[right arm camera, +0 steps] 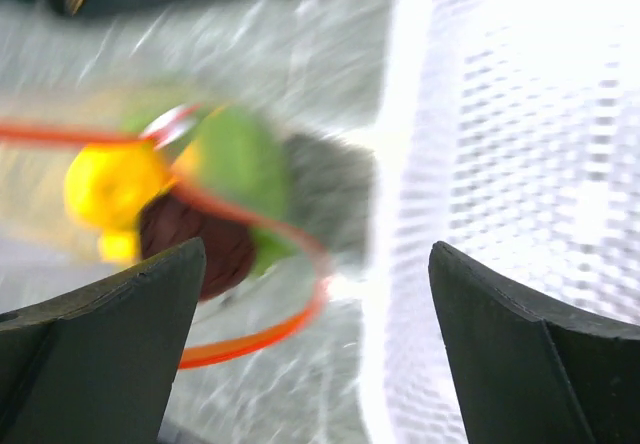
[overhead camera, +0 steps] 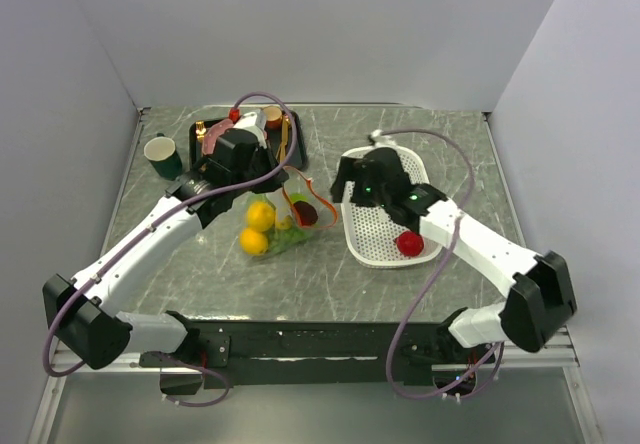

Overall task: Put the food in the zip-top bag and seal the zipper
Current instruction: Place the fake fruit in the zipper food storage bag, then pick up the fake fruit from the bin.

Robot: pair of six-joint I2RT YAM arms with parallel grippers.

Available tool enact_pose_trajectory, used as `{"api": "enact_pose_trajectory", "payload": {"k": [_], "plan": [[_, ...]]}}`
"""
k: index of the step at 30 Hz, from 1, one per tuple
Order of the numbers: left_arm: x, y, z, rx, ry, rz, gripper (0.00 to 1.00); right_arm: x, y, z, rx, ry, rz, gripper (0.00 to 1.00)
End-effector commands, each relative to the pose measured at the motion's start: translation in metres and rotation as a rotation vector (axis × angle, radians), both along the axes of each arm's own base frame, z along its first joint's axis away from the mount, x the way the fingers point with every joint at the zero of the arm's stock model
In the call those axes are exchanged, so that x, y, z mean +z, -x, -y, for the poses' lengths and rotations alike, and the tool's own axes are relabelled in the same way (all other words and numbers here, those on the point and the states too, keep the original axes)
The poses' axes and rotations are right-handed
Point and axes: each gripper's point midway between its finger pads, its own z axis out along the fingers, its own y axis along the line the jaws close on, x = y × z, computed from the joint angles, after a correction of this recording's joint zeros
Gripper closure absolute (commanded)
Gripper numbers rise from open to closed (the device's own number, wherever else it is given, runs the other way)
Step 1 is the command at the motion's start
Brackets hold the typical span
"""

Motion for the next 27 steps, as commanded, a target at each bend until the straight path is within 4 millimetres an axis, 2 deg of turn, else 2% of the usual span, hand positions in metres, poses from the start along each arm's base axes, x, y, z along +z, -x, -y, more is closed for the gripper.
{"api": "enact_pose_trajectory", "payload": {"k": [1,2,5,6,10,14,18,19,23,27], "plan": [[0.023,0.0,-0.001,0.007,0.05,0.062,0.99,-0.012,-0.002,0.067,-0.258,0.075,-0.024,0.0],[0.027,0.0,-0.002,0.009,0.058,0.079,0.99,-0.024,0.004,0.093,-0.351,0.14,-0.078,0.0],[0.03,0.0,-0.001,-0.007,0.045,0.087,0.99,-0.043,0.018,0.129,-0.521,0.23,-0.158,0.0],[0.033,-0.001,0.001,-0.017,0.043,0.091,0.99,-0.047,0.022,0.131,-0.53,0.233,-0.167,0.0],[0.019,-0.003,0.003,-0.022,0.017,0.047,0.99,-0.059,0.036,0.135,-0.567,0.193,-0.19,0.0],[0.02,-0.002,0.005,-0.019,0.039,0.05,0.99,-0.064,0.047,0.151,-0.629,0.231,-0.207,0.0],[0.025,-0.004,0.003,-0.011,0.041,0.065,0.99,-0.072,0.051,0.159,-0.65,0.234,-0.223,0.0],[0.022,-0.004,0.002,-0.009,0.032,0.056,0.99,-0.074,0.053,0.156,-0.627,0.222,-0.234,0.0],[0.021,-0.005,0.003,-0.012,0.024,0.054,0.99,-0.087,0.06,0.166,-0.634,0.245,-0.256,0.0],[0.018,-0.003,0.003,-0.015,0.028,0.053,0.99,-0.099,0.059,0.169,-0.621,0.255,-0.282,0.0]]}}
